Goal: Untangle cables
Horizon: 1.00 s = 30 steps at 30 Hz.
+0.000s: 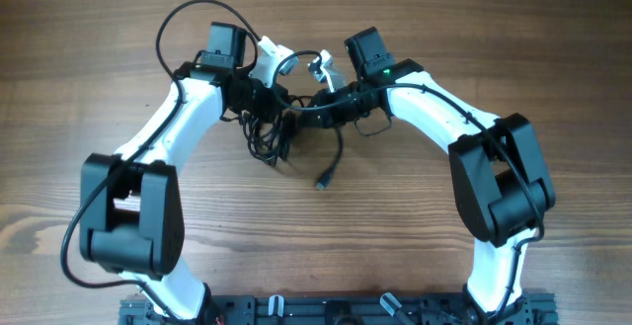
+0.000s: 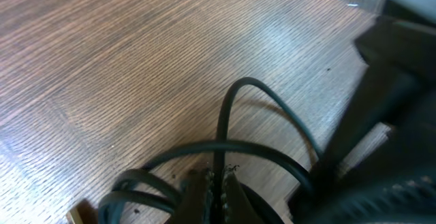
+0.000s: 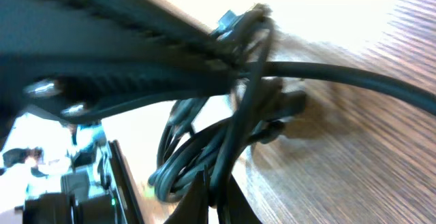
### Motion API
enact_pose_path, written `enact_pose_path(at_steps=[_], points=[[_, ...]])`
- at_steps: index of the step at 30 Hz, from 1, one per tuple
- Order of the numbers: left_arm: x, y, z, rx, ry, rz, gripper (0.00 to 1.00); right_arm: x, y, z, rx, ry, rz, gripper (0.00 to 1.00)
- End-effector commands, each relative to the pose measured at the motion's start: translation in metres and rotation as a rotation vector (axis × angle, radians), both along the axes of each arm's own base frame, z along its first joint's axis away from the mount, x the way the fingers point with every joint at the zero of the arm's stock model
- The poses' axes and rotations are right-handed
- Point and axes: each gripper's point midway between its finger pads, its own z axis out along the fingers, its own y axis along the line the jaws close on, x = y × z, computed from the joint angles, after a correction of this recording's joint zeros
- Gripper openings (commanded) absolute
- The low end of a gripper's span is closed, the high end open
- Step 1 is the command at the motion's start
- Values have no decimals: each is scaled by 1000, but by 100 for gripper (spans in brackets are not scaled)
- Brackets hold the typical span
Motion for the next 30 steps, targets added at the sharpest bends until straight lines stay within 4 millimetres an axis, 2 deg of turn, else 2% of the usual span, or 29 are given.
enact_pose_path(at_steps=[1,5,10,16,19,22,24,30], points=[[-10,-2,29,-90,-10,-4,4,14,-11,-23,-130,57,-159,4],[-9,8,45,-133,-24,15,4,25,-23,-33,-210,86,-276,4],[-4,27,54,-213,-5,73,4,37,-36,-42,-287,110,-415,4],[-7,44,85,-454,11,69,4,46,-47,-47,-345,104,-509,4],[-5,63,94,-522,9,104,4,46,-47,-47,-345,104,-509,4],[-1,80,91,-512,9,156,4,46,-47,-47,-344,104,-509,4],[0,85,88,-512,18,173,4,46,-46,-47,-340,104,-503,4],[-3,73,84,-489,26,144,27,30,-10,-21,-125,2,-198,4]])
